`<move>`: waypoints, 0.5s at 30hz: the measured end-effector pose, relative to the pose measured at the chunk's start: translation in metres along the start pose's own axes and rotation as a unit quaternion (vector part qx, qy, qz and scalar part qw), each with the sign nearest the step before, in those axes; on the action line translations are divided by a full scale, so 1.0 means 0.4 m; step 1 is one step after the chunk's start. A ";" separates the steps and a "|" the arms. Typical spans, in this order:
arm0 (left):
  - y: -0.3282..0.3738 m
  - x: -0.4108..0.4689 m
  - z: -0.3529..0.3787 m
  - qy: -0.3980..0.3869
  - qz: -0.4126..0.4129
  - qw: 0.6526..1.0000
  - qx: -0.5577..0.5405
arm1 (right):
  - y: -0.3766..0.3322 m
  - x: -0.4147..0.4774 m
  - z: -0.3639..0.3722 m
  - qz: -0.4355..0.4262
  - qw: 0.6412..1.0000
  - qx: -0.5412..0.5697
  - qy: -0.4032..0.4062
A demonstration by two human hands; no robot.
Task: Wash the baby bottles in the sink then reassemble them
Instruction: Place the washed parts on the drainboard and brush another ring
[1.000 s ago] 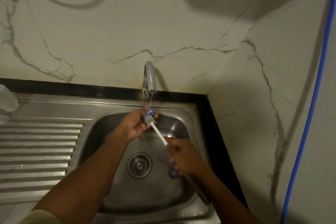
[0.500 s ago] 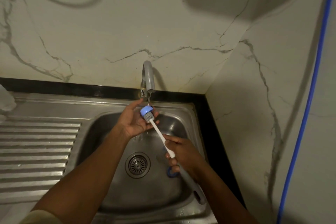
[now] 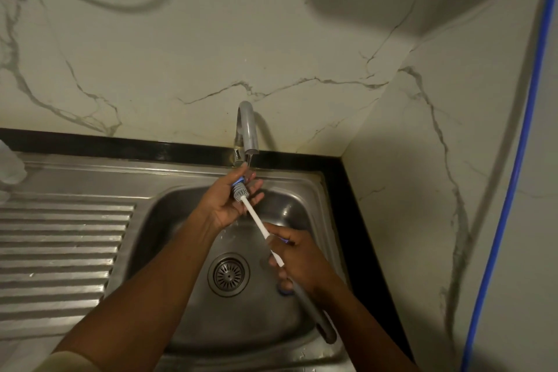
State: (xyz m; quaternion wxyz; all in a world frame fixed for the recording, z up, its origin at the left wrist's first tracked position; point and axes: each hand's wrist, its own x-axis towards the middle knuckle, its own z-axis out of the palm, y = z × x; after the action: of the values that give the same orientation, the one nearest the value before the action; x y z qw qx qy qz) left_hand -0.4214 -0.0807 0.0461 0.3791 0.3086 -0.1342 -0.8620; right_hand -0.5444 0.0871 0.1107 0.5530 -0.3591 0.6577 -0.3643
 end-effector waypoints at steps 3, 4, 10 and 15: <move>-0.003 0.000 0.002 0.005 -0.013 0.999 -0.038 | 0.015 0.016 -0.008 -0.115 0.928 -0.341 0.094; -0.006 -0.001 0.005 0.006 -0.017 0.999 -0.048 | 0.016 0.017 -0.004 -0.119 0.900 -0.408 0.101; -0.049 0.006 0.009 0.052 -0.004 0.998 -0.037 | -0.005 -0.017 0.050 -0.078 0.888 -0.441 0.104; -0.083 -0.013 -0.013 0.059 -0.007 0.993 -0.106 | -0.033 -0.026 0.045 0.080 0.993 0.091 0.000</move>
State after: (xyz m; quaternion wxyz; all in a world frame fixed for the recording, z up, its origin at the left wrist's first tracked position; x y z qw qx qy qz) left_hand -0.4342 -0.0543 0.0290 0.4108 0.3181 -0.0169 -0.8543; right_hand -0.5244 0.0883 0.1250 0.6106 -0.2535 0.6484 -0.3775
